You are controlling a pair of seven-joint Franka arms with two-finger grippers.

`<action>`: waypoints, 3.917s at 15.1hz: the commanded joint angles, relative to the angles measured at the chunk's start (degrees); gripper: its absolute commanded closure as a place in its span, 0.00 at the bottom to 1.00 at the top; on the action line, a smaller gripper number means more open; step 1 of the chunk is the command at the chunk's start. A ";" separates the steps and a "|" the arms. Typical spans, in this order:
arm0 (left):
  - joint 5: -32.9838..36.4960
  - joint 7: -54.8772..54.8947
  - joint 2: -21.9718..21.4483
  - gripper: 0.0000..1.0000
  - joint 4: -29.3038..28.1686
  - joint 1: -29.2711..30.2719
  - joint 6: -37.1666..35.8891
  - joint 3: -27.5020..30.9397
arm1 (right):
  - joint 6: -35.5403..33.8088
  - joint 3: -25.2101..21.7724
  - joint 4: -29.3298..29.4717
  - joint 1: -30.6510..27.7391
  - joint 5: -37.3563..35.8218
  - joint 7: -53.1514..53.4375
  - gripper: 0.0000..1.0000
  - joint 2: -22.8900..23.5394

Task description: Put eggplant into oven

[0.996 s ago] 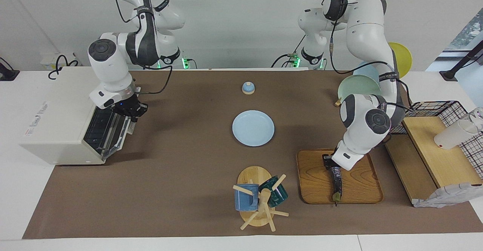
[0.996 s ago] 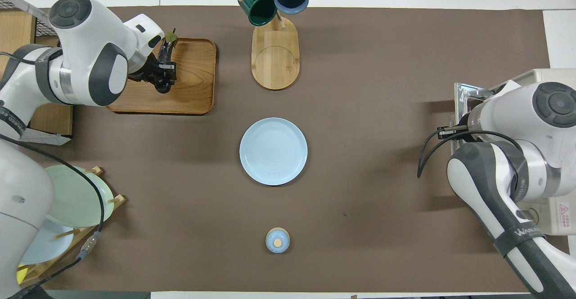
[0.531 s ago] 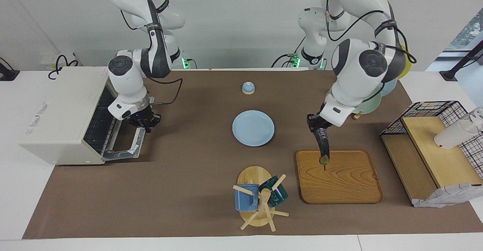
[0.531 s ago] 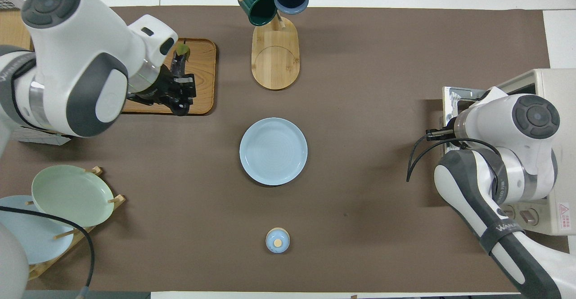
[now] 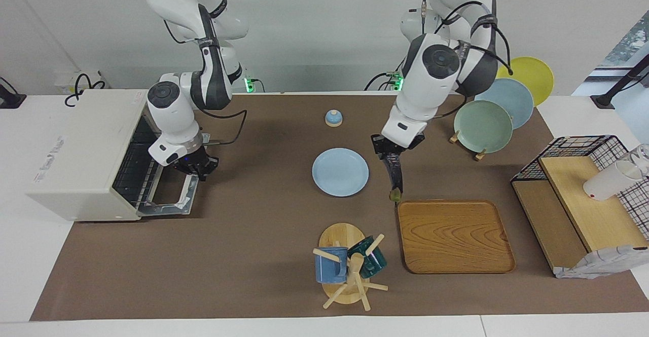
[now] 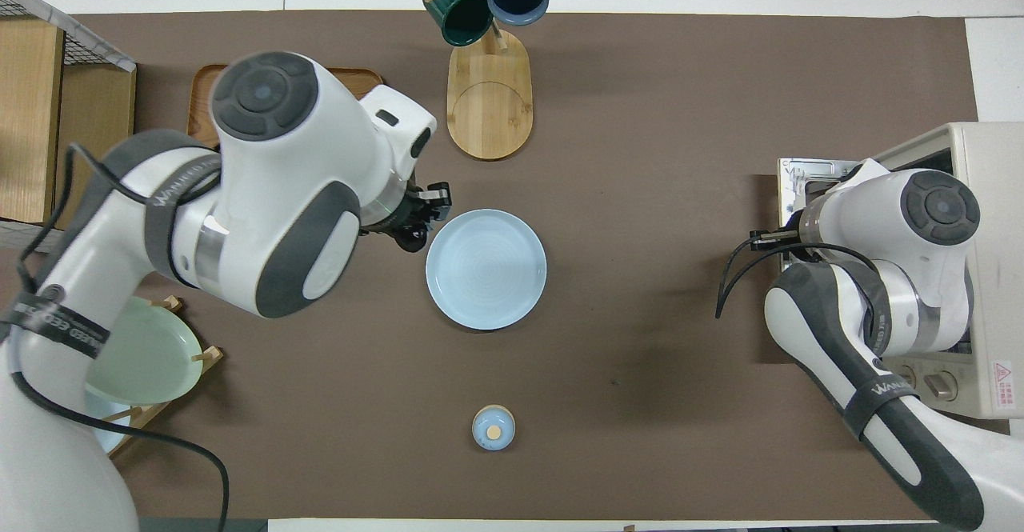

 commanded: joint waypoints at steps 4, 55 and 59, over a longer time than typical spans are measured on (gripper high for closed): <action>-1.04 -2.75 -1.21 1.00 -11.17 -4.85 11.17 1.20 | 1.62 -0.72 1.35 6.13 1.37 7.04 1.00 1.34; 2.74 33.02 -13.51 0.00 14.04 28.37 -33.82 2.52 | -8.45 -0.46 29.55 47.20 -19.97 46.10 1.00 18.39; 3.01 33.63 -13.86 0.00 13.96 30.30 -34.09 0.76 | -18.50 -1.51 33.09 45.10 -20.42 39.24 1.00 16.13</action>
